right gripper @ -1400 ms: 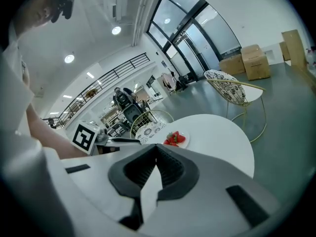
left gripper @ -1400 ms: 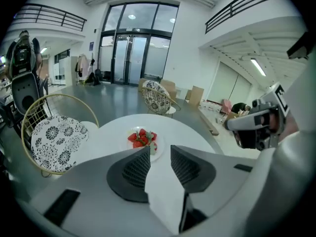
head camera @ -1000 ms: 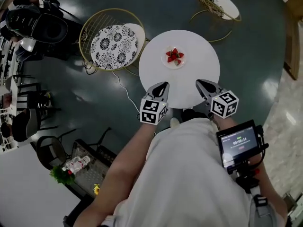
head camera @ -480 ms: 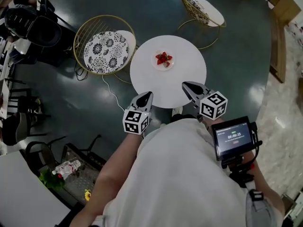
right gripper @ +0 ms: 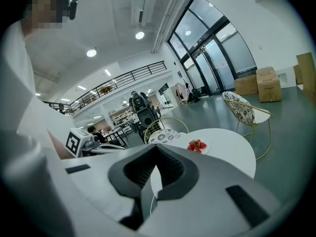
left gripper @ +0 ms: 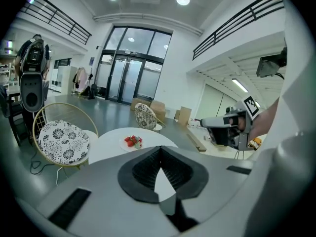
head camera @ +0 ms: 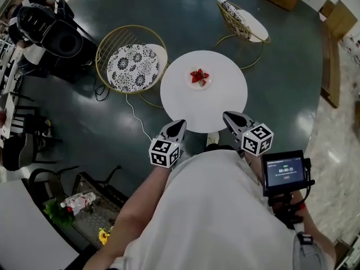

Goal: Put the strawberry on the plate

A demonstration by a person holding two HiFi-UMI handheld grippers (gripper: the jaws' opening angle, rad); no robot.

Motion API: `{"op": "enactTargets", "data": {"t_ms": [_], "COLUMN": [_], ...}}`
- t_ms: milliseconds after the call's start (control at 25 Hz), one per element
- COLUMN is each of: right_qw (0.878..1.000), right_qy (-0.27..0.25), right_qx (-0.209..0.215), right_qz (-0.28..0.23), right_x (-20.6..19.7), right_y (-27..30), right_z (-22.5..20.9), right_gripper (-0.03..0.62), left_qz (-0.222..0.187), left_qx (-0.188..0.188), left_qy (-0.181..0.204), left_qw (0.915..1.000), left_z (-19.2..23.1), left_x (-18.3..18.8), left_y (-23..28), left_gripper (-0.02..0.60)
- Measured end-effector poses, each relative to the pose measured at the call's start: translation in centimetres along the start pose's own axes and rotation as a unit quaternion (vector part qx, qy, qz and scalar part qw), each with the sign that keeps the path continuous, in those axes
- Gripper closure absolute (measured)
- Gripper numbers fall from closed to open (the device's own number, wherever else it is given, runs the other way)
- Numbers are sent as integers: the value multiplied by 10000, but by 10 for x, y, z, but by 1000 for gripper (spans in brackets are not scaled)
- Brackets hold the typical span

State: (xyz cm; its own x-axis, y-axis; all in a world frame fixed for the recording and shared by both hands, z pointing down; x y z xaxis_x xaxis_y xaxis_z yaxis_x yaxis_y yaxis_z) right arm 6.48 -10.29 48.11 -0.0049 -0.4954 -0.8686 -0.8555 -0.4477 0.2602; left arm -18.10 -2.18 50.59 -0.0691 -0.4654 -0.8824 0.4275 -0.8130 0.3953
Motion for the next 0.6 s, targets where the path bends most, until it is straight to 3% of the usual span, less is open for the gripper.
{"op": "enactTargets", "data": {"t_ms": [240, 600], "right_qw": [10000, 9998], "right_qy": [17, 135], "right_qx": [-38, -119], "right_qz": [-4, -131], "right_x": [-8, -11], "right_y": [-4, -8], "right_z": [-2, -10], "right_gripper": [588, 588], "left_qz": [51, 153], "left_qx": [-26, -161], "left_qy": [-180, -94], "left_qw": [9998, 9997], "left_z": [-1, -13], "left_x": [-5, -5], "left_y": [8, 20], "left_gripper": [574, 575]}}
Point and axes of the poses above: the fingertips, and each gripper's own axes: y forward along the fingers, z to its left, x out of its top, the point moved 8 cm from there along -y, backward along the fingers, and after that the axes turned 3 degrees about -z, right-handed, at the moved point
